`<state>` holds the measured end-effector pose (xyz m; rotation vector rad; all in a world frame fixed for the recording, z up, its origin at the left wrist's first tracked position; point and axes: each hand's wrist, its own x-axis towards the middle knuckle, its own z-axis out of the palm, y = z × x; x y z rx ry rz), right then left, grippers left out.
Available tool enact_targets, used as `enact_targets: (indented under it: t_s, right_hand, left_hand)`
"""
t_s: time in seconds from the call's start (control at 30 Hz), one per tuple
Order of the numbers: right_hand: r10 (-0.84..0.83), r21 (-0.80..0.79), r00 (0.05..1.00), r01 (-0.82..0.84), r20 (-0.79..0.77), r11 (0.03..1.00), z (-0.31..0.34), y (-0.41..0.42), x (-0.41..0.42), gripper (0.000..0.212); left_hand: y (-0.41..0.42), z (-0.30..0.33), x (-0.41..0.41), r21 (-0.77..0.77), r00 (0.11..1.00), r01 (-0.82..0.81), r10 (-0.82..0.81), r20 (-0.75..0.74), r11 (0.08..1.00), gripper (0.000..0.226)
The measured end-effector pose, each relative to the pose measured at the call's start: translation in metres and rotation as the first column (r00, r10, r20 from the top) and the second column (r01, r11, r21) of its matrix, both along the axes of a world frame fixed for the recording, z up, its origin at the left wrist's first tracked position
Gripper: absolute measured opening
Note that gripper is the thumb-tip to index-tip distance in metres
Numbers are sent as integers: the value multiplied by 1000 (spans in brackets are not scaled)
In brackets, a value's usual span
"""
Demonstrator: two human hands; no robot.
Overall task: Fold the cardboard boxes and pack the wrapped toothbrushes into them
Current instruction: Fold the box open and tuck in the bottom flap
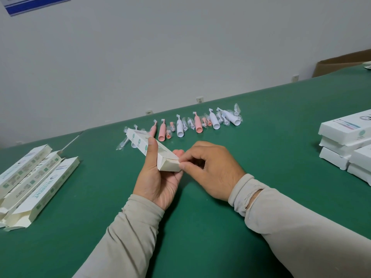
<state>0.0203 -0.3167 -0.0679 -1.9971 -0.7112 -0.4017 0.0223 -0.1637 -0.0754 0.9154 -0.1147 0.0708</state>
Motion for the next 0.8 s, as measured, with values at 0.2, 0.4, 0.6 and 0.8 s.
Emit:
enact_targets:
  t_s: [0.2, 0.4, 0.6, 0.8]
  right_hand:
    - [-10, 76, 998, 15, -62, 997, -2, 3, 2, 4]
    - [-68, 179, 994, 82, -82, 980, -5, 7, 1, 12]
    - [-61, 157, 998, 61, -6, 986, -4, 5, 0, 10]
    - [-181, 117, 983, 185, -43, 976, -7, 4, 4, 23]
  left_hand:
    - [-4, 1, -3, -50, 994, -21, 16, -112, 999, 45]
    - [4, 5, -1, -34, 999, 12, -11, 35, 999, 69]
    - [3, 4, -4, -46, 999, 36, -35, 21, 998, 57]
    - [0, -1, -4, -45, 993, 113, -111, 50, 993, 57]
